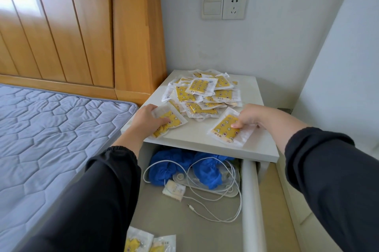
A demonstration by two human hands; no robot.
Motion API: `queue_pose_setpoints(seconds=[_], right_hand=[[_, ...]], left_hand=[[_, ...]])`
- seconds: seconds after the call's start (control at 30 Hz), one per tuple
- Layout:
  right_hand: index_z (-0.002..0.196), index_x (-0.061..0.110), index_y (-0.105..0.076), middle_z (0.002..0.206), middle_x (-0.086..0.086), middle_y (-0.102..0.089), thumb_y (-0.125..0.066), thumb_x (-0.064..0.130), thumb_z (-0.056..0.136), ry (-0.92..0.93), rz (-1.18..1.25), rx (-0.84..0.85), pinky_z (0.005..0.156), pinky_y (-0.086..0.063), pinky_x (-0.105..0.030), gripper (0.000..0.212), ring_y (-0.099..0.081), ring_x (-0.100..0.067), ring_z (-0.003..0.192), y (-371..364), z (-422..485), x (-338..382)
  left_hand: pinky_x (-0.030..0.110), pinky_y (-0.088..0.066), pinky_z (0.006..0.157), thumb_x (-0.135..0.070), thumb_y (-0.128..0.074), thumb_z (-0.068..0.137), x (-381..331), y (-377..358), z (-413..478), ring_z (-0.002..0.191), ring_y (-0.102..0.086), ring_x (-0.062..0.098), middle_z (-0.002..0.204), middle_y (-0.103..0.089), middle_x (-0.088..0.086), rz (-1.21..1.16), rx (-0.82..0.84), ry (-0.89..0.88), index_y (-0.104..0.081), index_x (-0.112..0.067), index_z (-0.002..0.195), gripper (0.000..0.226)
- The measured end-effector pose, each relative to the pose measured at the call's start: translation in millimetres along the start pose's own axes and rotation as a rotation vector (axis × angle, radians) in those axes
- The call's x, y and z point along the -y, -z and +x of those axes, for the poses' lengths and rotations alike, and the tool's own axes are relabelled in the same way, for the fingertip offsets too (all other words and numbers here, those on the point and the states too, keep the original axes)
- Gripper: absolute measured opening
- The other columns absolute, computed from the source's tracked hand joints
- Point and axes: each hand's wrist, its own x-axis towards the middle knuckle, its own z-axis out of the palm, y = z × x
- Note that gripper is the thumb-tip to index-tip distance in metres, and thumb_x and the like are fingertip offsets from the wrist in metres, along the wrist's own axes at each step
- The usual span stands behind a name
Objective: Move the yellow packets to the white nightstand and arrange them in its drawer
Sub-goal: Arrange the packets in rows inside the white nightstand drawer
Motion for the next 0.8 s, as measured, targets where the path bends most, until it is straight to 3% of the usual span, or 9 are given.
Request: queue_pose_setpoints(seconds=[0.07,0.1,0.17,0.27,0.37,0.57,0.67,0.8], right_hand=[[0.122,-0.005,-0.056,0.093,-0.011,-0.057,-0.066,0.014,0.087,-0.006,0.054,0.003,0.059,-0.040,-0.027,0.041,-0.049,-0.024,0.083,0,-6,2],[0.124,-0.004,-0.055,0.105,-0.013,-0.058,-0.064,0.016,0.089,-0.006,0.032,0.004,0.065,-0.043,-0.028,0.041,-0.050,-0.025,0.090,-1,-8,4],[0.131,-0.001,-0.049,0.129,-0.015,-0.052,-0.060,0.030,0.092,-0.033,-0.086,-0.042,0.090,-0.043,-0.032,0.052,-0.050,-0.029,0.111,-6,-11,7],[0.137,0.001,-0.041,0.138,-0.015,-0.046,-0.064,0.040,0.088,-0.084,-0.110,-0.127,0.106,-0.036,-0.037,0.066,-0.043,-0.031,0.127,-11,-17,9],[0.135,-0.001,-0.042,0.136,-0.014,-0.048,-0.058,0.035,0.094,-0.038,-0.081,-0.134,0.100,-0.038,-0.031,0.057,-0.048,-0.029,0.123,-10,-30,11],[0.138,-0.003,-0.040,0.140,-0.015,-0.044,-0.050,0.035,0.098,-0.035,-0.021,-0.056,0.098,-0.038,-0.032,0.056,-0.046,-0.029,0.125,-11,-53,11],[0.135,-0.002,-0.044,0.129,-0.013,-0.049,-0.050,0.036,0.098,-0.067,0.115,-0.092,0.089,-0.039,-0.030,0.054,-0.050,-0.027,0.114,-15,-59,10],[0.117,-0.001,-0.056,0.109,-0.010,-0.061,-0.077,0.028,0.079,-0.035,0.266,-0.115,0.084,-0.047,-0.031,0.053,-0.059,-0.025,0.097,-26,-47,-1]], left_hand=[[0.030,-0.043,0.076,-0.036,-0.072,0.083,0,1,-7,0.094,-0.049,0.017,0.106,-0.046,-0.001,-0.027,-0.004,0.004,-0.046,-0.017,0.130,0.057],[0.029,-0.043,0.073,-0.035,-0.072,0.083,0,1,-11,0.090,-0.050,0.016,0.104,-0.049,-0.001,-0.052,-0.016,0.004,-0.048,-0.016,0.124,0.051],[0.028,-0.042,0.063,-0.033,-0.072,0.083,2,-1,-22,0.081,-0.053,0.015,0.100,-0.056,0.002,-0.129,-0.067,0.011,-0.050,-0.017,0.111,0.039],[0.028,-0.043,0.056,-0.029,-0.072,0.084,4,-2,-42,0.070,-0.054,0.013,0.091,-0.058,0.002,-0.202,-0.146,0.021,-0.049,-0.016,0.102,0.032],[0.040,-0.055,0.069,-0.025,-0.074,0.082,6,-5,-63,0.080,-0.062,0.023,0.092,-0.062,0.006,-0.326,-0.168,0.046,-0.053,-0.013,0.099,0.029],[0.022,-0.047,0.057,-0.019,-0.072,0.084,10,-39,-108,0.076,-0.061,0.008,0.085,-0.063,-0.008,-0.533,-0.053,0.115,-0.056,-0.024,0.096,0.021],[0.023,-0.052,0.059,-0.015,-0.071,0.085,14,-52,-120,0.076,-0.067,0.010,0.089,-0.070,-0.003,-0.677,-0.015,0.188,-0.061,-0.023,0.089,0.013],[0.024,-0.053,0.060,-0.014,-0.071,0.085,25,-55,-132,0.074,-0.068,0.010,0.087,-0.071,-0.004,-0.696,0.030,0.204,-0.062,-0.025,0.087,0.013]])
